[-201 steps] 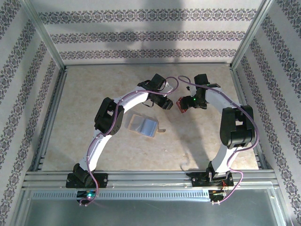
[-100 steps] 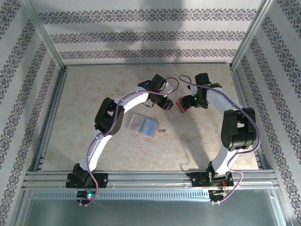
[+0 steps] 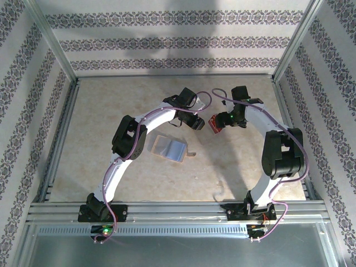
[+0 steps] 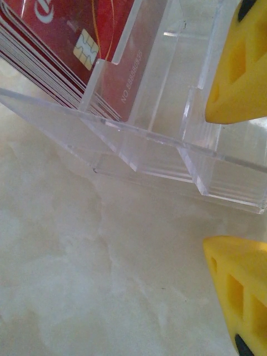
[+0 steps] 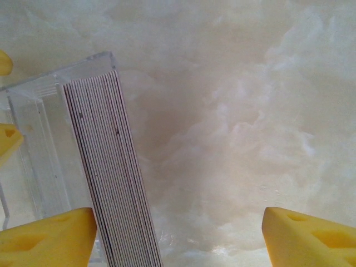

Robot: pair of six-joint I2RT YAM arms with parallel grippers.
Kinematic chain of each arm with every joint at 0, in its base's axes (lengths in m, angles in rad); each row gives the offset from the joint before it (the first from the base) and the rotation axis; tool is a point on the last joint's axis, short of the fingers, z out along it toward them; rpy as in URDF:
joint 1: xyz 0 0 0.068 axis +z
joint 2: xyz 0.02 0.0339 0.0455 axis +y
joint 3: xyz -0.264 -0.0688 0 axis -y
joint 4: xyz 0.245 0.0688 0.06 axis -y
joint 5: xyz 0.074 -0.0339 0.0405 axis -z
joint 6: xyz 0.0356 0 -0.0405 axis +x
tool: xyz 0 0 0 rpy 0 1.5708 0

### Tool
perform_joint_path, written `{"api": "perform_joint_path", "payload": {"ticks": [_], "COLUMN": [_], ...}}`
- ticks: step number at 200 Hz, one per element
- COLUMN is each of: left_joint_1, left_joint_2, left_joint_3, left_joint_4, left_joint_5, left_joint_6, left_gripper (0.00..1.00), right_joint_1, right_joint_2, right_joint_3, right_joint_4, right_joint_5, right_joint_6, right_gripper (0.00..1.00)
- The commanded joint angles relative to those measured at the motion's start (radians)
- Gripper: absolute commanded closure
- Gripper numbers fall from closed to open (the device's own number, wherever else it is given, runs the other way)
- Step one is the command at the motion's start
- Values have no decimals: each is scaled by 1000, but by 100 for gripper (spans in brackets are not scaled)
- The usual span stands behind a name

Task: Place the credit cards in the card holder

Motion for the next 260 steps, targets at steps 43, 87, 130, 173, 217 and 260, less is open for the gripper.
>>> {"api": "perform_joint_path", "payload": {"ticks": [43, 87, 130, 173, 217, 260], "left_joint_1": [-22, -24, -26, -27, -28, -29], "left_joint_2": [20, 23, 23, 26, 27, 26], "left_joint_3": [-31, -29, -31, -33, -33, -37], "left_joint_4": [-33, -31, -33, -32, -31, -31], "left_joint_5": [-31, -32, -33, -34, -37, -41], "left_joint_6": [27, 28, 31, 31, 33, 37], "left_gripper": [44, 44, 44, 44, 45, 45], "right_joint_1": [-10, 25, 28, 17, 14, 13], "right_joint_2": [-38, 9, 48, 19, -4, -12], "right_joint_3": [-22, -14, 5, 4, 4, 15], "right_joint_4": [-2, -16, -55, -63, -68, -86], "right_joint_5": [-30, -50, 24, 41, 39, 22], "right_joint_6": [-18, -46, -46, -43, -44, -49], "right_gripper": [22, 22, 22, 22, 23, 31]}}
